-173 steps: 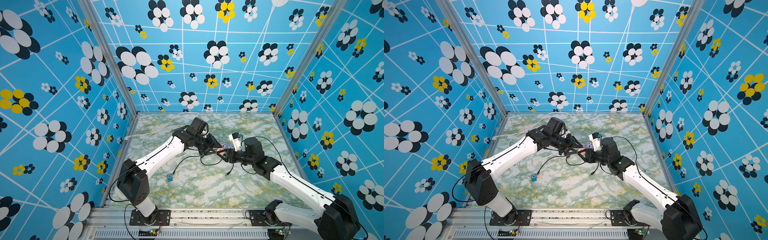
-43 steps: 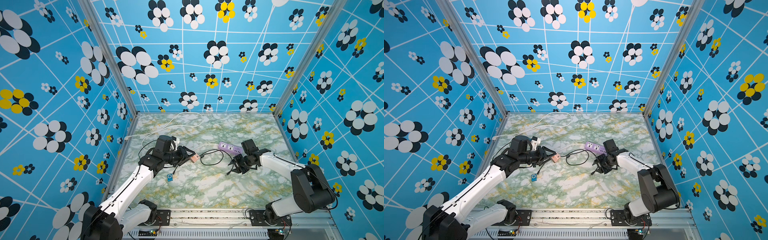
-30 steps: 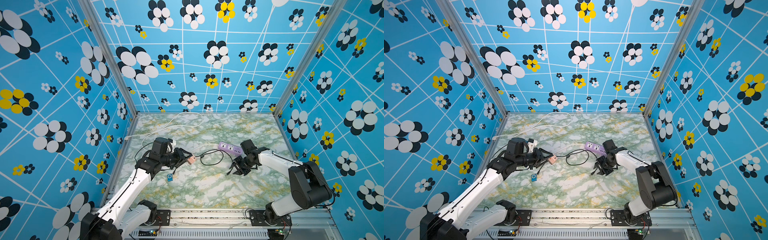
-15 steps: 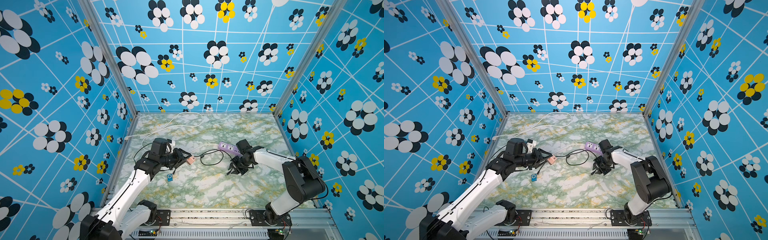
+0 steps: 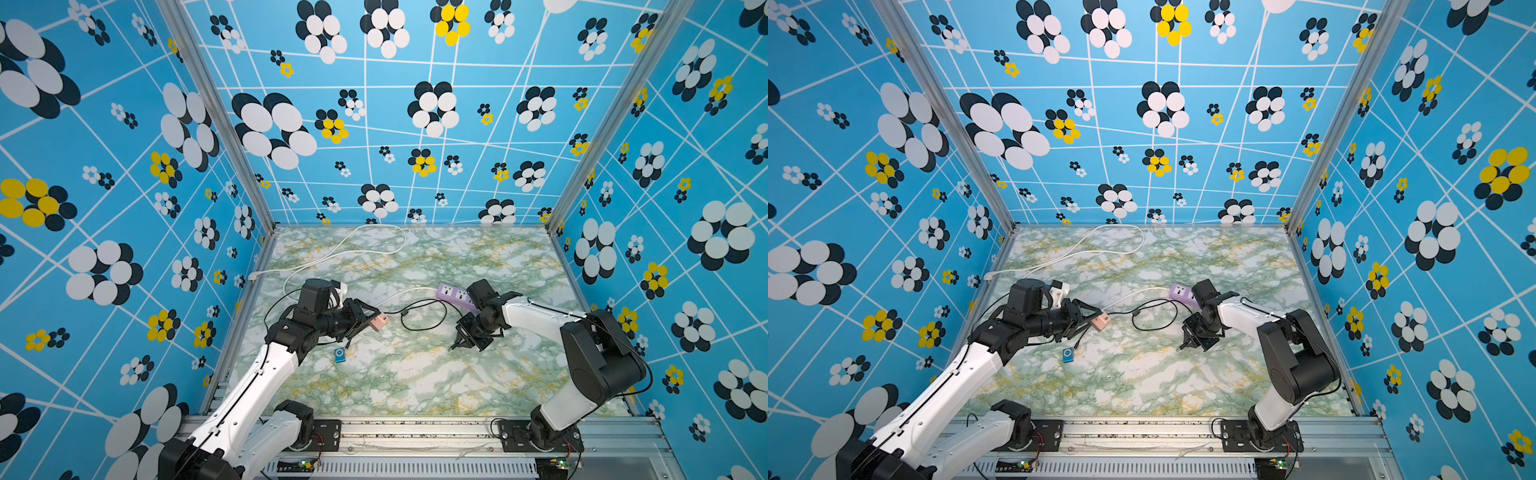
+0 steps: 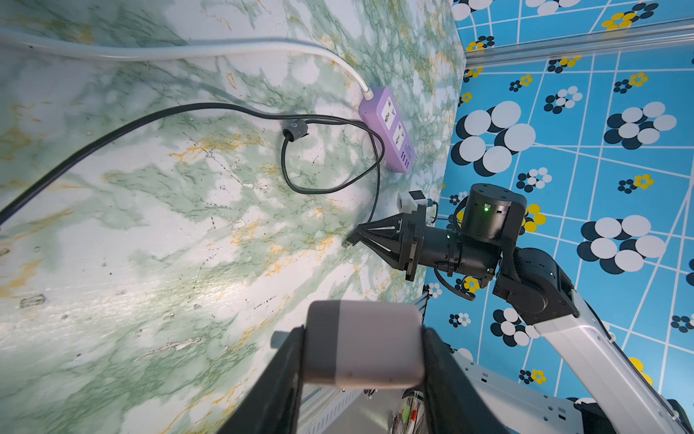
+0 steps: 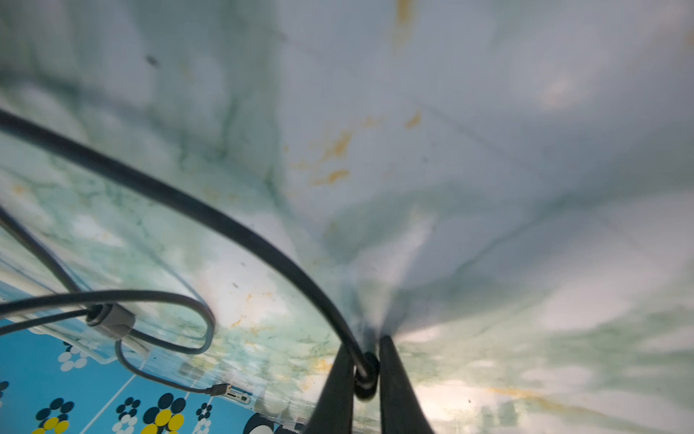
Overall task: Charge mp3
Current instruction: Pick up the charging cable from the center of the board.
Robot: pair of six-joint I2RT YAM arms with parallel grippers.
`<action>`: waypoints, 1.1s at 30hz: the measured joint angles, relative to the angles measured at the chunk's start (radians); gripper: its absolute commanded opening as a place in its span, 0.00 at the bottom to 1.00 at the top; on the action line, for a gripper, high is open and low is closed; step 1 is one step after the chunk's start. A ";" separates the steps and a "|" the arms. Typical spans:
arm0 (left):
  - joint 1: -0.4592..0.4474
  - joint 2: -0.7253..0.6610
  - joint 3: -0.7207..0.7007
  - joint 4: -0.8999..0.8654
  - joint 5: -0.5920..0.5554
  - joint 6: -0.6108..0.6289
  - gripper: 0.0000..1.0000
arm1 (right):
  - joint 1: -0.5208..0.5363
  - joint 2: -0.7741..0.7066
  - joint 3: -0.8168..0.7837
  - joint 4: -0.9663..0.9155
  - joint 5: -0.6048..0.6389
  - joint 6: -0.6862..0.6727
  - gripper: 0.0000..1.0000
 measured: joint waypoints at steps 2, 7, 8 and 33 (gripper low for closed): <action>0.002 -0.003 0.000 -0.001 0.000 0.003 0.04 | 0.001 0.000 0.003 0.000 0.002 -0.001 0.01; 0.003 -0.009 -0.001 0.000 0.001 0.004 0.04 | 0.021 -0.006 0.039 -0.050 0.052 -0.020 0.00; 0.003 -0.009 -0.001 0.003 0.003 0.000 0.04 | 0.026 -0.021 0.057 -0.070 0.070 -0.027 0.00; -0.325 0.054 0.016 0.623 -0.527 -0.198 0.00 | 0.468 0.087 1.396 -0.718 0.824 -0.415 0.00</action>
